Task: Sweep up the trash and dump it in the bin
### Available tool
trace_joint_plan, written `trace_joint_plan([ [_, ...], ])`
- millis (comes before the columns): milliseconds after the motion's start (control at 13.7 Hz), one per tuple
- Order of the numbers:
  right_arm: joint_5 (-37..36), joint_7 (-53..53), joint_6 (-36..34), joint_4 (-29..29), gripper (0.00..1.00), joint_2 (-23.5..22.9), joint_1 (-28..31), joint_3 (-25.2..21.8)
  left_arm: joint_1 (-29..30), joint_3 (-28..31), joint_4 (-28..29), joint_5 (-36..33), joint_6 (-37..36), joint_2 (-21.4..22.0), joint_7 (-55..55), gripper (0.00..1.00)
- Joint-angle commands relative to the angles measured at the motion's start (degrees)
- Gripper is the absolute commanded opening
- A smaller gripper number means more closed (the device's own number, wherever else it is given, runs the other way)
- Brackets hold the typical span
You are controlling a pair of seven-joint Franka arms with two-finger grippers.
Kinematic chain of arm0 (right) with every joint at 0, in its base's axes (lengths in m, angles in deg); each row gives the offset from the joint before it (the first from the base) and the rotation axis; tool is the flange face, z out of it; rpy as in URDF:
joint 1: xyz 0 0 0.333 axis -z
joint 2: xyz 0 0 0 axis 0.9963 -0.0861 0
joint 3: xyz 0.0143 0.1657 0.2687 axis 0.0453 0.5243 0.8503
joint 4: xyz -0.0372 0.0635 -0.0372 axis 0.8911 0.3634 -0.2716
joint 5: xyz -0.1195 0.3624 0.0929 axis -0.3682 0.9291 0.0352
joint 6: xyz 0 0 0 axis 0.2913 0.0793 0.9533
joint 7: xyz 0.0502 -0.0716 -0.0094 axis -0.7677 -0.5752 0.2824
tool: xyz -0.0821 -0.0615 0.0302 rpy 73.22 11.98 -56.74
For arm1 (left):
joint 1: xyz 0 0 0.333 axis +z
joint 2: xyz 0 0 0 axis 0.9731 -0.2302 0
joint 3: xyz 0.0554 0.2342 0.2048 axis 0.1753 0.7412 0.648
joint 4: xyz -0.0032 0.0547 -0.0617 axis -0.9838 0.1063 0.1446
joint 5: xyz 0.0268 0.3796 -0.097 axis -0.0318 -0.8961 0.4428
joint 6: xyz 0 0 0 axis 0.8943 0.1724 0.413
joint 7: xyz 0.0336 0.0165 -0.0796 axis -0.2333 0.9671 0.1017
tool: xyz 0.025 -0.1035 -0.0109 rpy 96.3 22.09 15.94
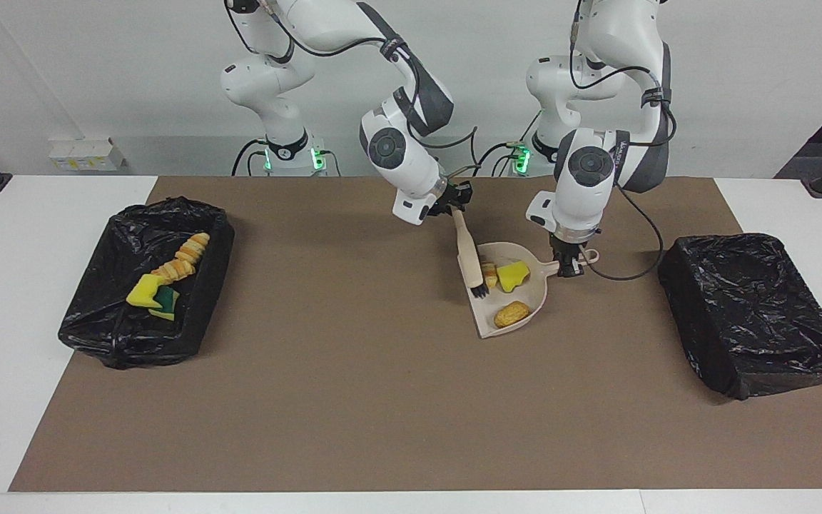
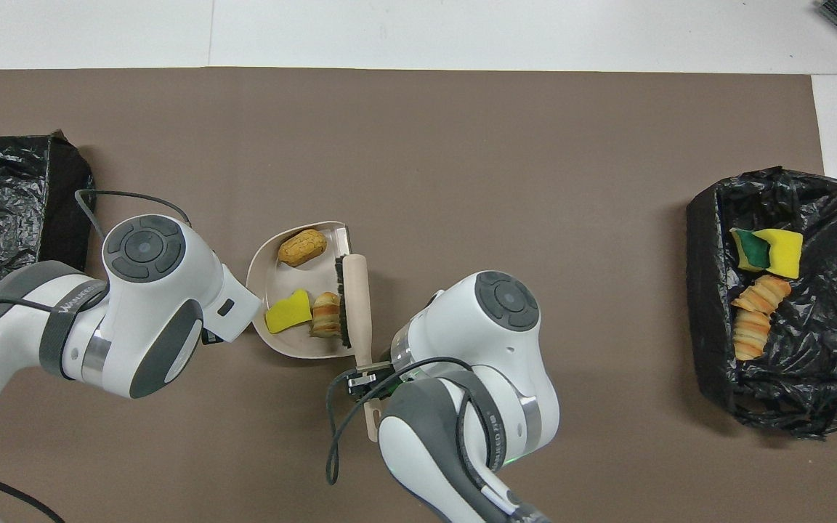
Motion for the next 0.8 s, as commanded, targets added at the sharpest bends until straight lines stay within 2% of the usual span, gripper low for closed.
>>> trace_joint_plan([
  [0, -3.97, 0.76, -4.60, -0.36, 0.00, 3.34, 3.76, 0.15, -0.55, 0.54, 1.63, -0.74, 1.72, 0.63, 0.78, 0.00],
  [439, -16.11, 17.73, -13.04, -1.33, 0.00, 5.89, 2.37, 0.85, -0.46, 1.59, 1.72, 0.84, 2.17, 2.03, -5.26, 0.00],
  [731, -17.01, 20.82, -14.47, -8.07, 0.00, 11.85, -4.21, 0.77, -1.25, 7.47, 2.16, 7.08, 1.99, 5.28, -13.80, 0.00],
])
